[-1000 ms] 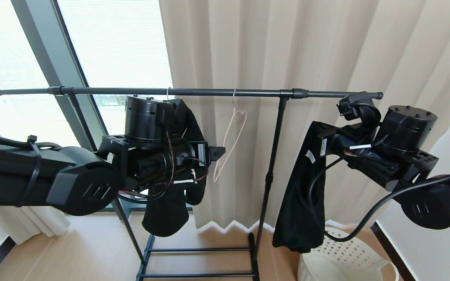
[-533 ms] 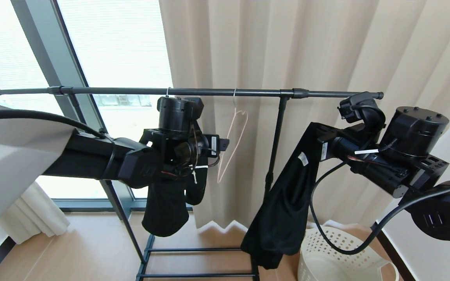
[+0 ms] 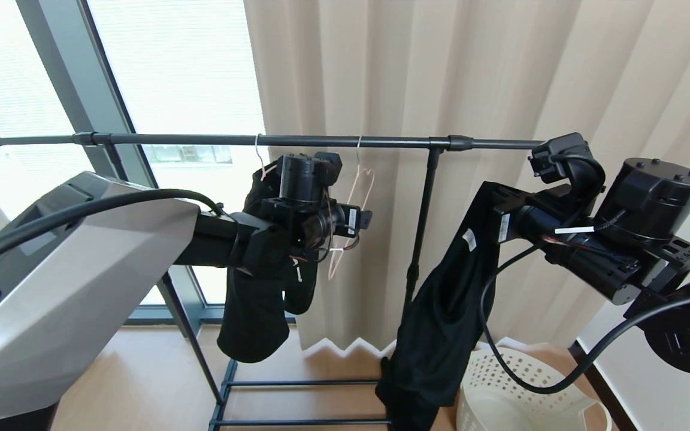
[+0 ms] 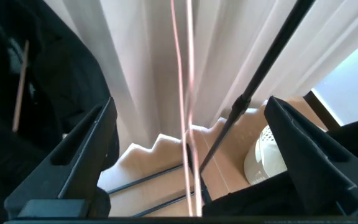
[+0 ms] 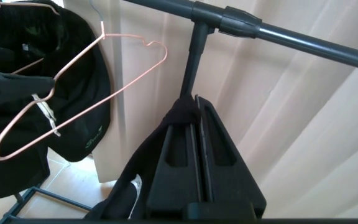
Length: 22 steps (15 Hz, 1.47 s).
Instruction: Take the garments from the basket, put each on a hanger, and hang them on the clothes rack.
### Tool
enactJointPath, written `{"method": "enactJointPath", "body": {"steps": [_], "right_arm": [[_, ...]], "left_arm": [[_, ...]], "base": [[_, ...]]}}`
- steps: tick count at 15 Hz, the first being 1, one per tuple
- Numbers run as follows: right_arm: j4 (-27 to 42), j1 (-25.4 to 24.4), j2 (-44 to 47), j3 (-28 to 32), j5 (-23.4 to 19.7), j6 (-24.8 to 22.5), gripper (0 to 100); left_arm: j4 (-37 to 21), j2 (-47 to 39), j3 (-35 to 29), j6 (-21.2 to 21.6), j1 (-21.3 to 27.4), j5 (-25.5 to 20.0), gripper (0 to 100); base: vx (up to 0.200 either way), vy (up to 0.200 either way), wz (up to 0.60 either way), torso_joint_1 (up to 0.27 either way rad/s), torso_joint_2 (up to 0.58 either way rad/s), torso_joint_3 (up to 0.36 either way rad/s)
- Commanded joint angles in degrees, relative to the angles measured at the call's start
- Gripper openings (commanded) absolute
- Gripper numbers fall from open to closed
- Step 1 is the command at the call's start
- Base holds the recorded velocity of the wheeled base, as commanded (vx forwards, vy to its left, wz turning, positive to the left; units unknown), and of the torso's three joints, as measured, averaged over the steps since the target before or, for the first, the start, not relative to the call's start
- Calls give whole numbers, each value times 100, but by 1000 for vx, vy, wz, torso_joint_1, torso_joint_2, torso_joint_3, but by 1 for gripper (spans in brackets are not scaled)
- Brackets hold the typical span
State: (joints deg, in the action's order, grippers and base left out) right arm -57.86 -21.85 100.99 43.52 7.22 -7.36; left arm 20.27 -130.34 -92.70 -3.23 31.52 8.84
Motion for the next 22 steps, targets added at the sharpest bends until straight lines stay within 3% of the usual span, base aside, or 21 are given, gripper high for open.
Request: {"method": "enactJointPath", "body": {"steps": [1,8,9,18,22], "right_arm": [[-6,-4,-18,-1,-1,-2,0],[2,-4,-62,-10,-1,-2,0],[2,-4,-62,-10,-1,-2,0],[2,-4,-53,-10,-1,-11,0],[2,-4,-53,-10,8,-11,0]], "left_arm": [[3,-457,-337,-2,-24,13,100],[-23,-765,-530,-2,-32,48,100],[-32,-765,-495,-2,-41,48,0],[-32,-598,-460,-2,-103,136,0],[-6,-44,50,7,-76,136,0]], "base": [[0,0,0,0,0,0],[0,0,0,0,0,0],[0,0,0,0,0,0],[0,0,0,0,0,0],[0,0,0,0,0,0]]}}
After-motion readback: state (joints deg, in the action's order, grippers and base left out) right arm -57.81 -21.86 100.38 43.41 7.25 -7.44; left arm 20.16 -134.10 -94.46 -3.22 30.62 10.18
